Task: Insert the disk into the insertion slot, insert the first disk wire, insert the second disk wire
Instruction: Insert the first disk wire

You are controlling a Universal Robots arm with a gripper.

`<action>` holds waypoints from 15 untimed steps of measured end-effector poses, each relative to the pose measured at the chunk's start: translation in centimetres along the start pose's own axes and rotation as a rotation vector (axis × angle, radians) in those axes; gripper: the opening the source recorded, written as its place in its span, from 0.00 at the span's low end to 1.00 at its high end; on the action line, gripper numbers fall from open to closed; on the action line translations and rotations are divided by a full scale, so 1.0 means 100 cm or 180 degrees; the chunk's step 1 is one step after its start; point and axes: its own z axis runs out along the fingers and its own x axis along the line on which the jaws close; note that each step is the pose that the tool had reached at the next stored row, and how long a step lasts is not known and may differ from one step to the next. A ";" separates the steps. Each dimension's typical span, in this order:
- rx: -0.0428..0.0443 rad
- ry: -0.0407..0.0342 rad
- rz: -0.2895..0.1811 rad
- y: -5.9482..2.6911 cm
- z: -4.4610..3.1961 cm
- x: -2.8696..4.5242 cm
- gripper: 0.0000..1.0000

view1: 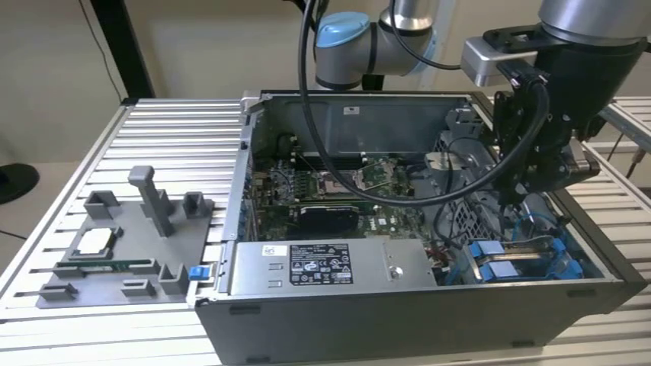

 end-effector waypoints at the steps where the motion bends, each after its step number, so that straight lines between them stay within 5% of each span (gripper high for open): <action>1: 0.0006 0.0002 0.0000 0.0001 0.0000 0.0000 1.00; 2: 0.0012 0.0005 0.0000 0.0001 0.0000 0.0000 1.00; 3: 0.0017 0.0007 -0.0001 0.0002 -0.0001 0.0000 0.00; 11: 0.0028 0.0030 -0.0003 0.0006 0.0003 0.0009 0.00; 15: 0.0028 0.0030 -0.0002 -0.0011 0.0020 0.0139 0.00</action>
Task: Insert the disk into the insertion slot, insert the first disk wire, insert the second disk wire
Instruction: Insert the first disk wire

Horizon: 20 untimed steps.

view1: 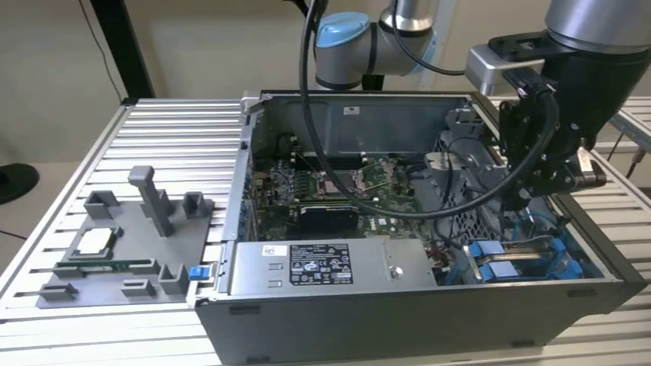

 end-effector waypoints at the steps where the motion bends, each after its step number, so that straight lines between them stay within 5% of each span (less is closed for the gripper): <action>1: 0.0000 0.0001 0.0000 -0.0011 0.0006 0.0045 0.00; 4: 0.0000 -0.0002 0.0000 -0.0058 0.0039 0.0143 0.00; 6: -0.0001 -0.0030 0.0002 -0.0098 0.0054 0.0165 0.00; 11: -0.0005 -0.0228 0.0019 -0.0181 0.0071 0.0203 0.00; 15: -0.0005 -0.0259 0.0022 -0.0218 0.0138 0.0284 0.00; 20: -0.0006 -0.0264 0.0023 -0.0262 0.0234 0.0341 0.00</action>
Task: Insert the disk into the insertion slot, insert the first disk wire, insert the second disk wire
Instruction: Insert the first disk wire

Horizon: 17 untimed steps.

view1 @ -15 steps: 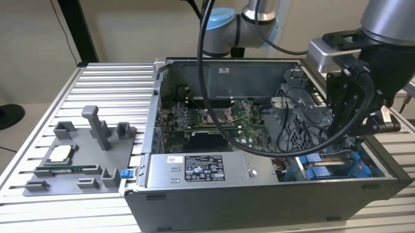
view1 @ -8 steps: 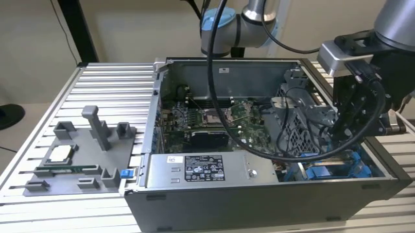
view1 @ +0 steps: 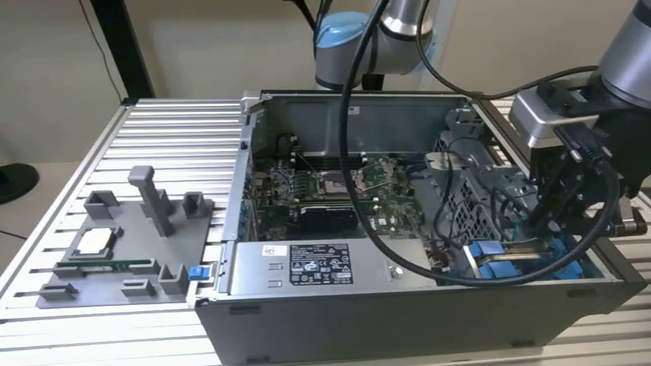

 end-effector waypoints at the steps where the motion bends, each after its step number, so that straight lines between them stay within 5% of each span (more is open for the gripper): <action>1: 0.0000 0.0000 0.0000 -0.0002 0.0015 0.0001 0.00; 6: 0.0000 0.0000 0.0000 -0.0004 0.0018 0.0002 0.00; 7: 0.0000 -0.0030 0.0003 -0.0004 0.0022 0.0002 0.00; 10: -0.0003 -0.0199 0.0017 -0.0004 0.0025 0.0018 0.00; 11: -0.0003 -0.0224 0.0021 -0.0005 0.0031 0.0028 0.00; 17: -0.0004 -0.0227 0.0030 -0.0059 0.0109 0.0070 0.00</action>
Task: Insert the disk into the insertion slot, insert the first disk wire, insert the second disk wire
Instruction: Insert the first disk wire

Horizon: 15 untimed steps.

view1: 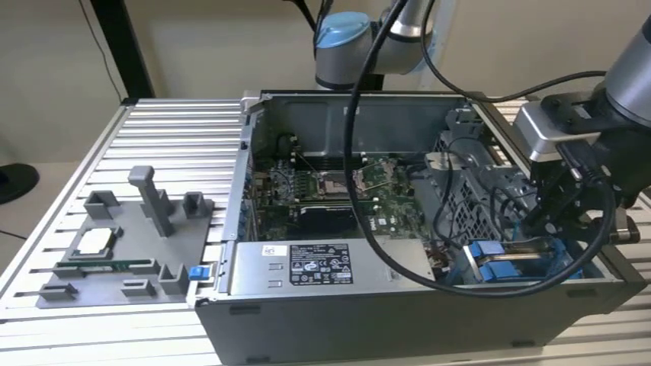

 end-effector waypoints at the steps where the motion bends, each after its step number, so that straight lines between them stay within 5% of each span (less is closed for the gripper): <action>1: -0.0002 0.0000 0.0000 -0.0023 0.0017 0.0002 0.00; 6: -0.0024 0.0001 0.0003 -0.0098 0.0073 0.0011 0.00; 15: -0.0025 0.0001 0.0003 -0.0095 0.0111 0.0023 0.00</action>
